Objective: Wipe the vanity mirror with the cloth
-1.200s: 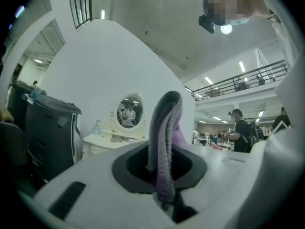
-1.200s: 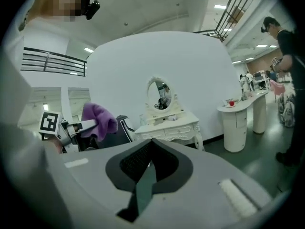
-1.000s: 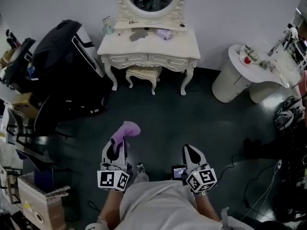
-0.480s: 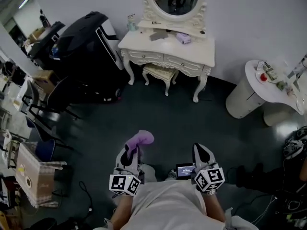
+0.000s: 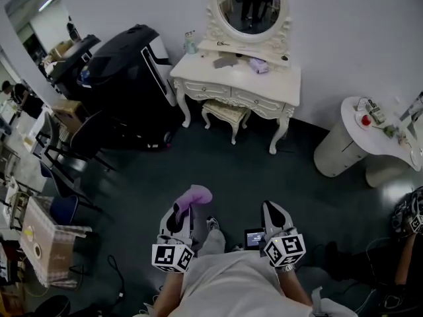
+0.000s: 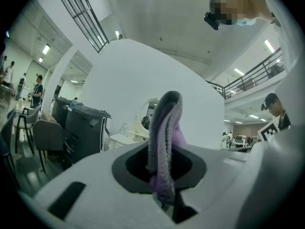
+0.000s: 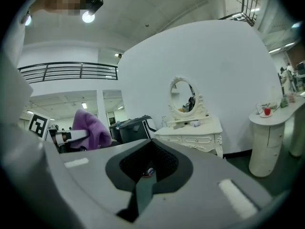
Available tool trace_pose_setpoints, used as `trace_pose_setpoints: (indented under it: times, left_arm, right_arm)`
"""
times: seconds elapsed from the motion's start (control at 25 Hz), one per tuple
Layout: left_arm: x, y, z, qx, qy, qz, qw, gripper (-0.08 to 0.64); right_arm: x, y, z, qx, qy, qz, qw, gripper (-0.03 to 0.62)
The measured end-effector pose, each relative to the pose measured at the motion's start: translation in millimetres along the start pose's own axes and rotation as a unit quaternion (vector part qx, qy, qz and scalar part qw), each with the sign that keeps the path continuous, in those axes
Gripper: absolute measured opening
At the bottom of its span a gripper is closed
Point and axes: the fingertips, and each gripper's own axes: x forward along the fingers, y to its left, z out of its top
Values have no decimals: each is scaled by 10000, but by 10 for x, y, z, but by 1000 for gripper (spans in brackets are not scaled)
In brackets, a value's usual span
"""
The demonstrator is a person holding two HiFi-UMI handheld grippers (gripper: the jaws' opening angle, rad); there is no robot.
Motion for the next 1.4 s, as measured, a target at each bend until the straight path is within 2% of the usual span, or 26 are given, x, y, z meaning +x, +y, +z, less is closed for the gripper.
trace_pose_setpoints:
  times: [0.16,0.32,0.52,0.72,1.04,1.4]
  left_arm:
    - [396,21,-113,-122,132,-197,9996,55]
    - [928,-109,-182,-221,307,-683,9969,57]
    - [1546,58,-84,-262,226,-1034,9940,57]
    - [1822,405,39,-229,137,-1040,9942,57]
    - [2059,892,18,-297,365,-813,9956,55]
    - [2544,1010,-20,-259,534,-756,9954,55]
  right_arm:
    - [193,-74,178,-81,-78,-138,9998,8]
    - [470,-154,245,143,22,-319,9994,8]
    - [1001,-149,343,-1,39,-303,9995,8]
    - [1476,-207,384,-37,60,-435,9990,8]
    - [2018,-124,365,-47,240,-566,9981,8]
    - [2547,-370,434,-19,297,-467,9985,23]
